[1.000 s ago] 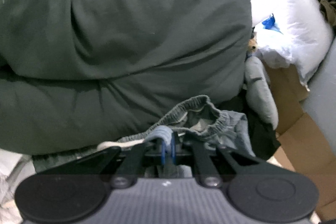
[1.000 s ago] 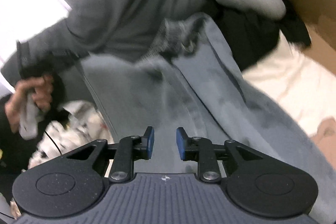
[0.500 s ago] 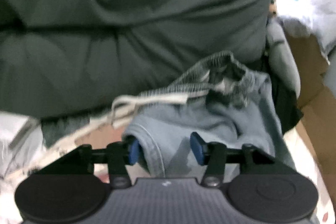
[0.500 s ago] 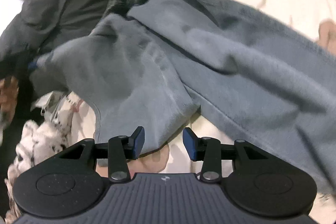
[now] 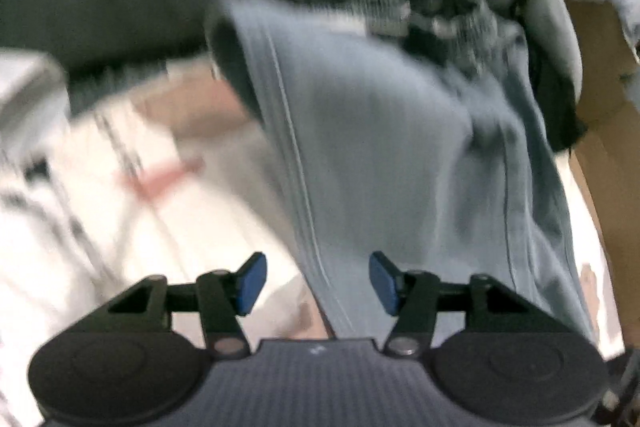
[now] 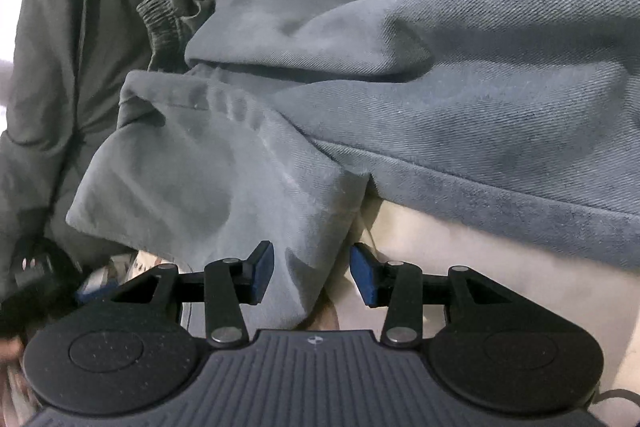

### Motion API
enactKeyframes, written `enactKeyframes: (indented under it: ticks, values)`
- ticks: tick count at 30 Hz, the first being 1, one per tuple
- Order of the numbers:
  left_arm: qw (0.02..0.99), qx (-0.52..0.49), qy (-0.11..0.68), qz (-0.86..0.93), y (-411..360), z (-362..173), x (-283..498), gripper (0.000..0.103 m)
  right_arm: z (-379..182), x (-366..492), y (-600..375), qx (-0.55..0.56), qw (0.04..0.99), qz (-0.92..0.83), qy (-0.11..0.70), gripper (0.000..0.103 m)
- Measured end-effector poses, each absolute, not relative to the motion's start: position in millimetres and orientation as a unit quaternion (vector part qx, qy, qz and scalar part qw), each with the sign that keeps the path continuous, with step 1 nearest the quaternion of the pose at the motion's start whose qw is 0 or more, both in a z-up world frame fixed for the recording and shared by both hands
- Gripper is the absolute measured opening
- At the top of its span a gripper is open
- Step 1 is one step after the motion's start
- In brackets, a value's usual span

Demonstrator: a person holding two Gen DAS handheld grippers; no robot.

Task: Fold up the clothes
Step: 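Grasp the jeans leg hem with the right gripper and pull it straight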

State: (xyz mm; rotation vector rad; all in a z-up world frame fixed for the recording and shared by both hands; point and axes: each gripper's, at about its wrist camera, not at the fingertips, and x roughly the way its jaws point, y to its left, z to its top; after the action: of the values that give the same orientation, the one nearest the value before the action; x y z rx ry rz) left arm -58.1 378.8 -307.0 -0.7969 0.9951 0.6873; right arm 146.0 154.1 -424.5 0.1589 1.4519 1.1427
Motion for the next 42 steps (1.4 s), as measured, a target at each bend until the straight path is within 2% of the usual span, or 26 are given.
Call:
enactKeyframes:
  ticks: [11, 13, 14, 15, 16, 21, 35, 42]
  values:
    - [0.714, -0.425, 0.48, 0.281, 317, -356, -55, 0.063, -429, 153, 163, 0.096, 0.615, 0.476, 0.621, 0.049]
    - [0.709, -0.44, 0.474, 0.28, 312, -362, -57, 0.059, -430, 150, 167, 0.09, 0.619, 0.478, 0.617, 0.047]
    - [0.709, -0.445, 0.472, 0.277, 309, -365, -57, 0.042, -431, 148, 169, 0.086, 0.621, 0.48, 0.614, 0.036]
    - [0.709, -0.446, 0.473, 0.274, 306, -367, -56, 0.006, -431, 146, 171, 0.076, 0.624, 0.483, 0.61, 0.012]
    - [0.708, -0.445, 0.474, 0.275, 303, -368, -56, 0.004, -429, 143, 173, 0.057, 0.63, 0.485, 0.603, 0.008]
    - [0.718, -0.439, 0.482, 0.245, 288, -357, -45, 0.003, -408, 134, 169, -0.004, 0.643, 0.496, 0.584, 0.004]
    - [0.742, -0.351, 0.571, 0.008, 213, -313, -5, 0.003, -338, 167, 90, -0.18, 0.61, 0.496, 0.591, 0.004]
    - [0.733, -0.322, 0.594, -0.082, 176, -307, 6, 0.003, -323, 183, 19, -0.189, 0.6, 0.481, 0.611, 0.004]
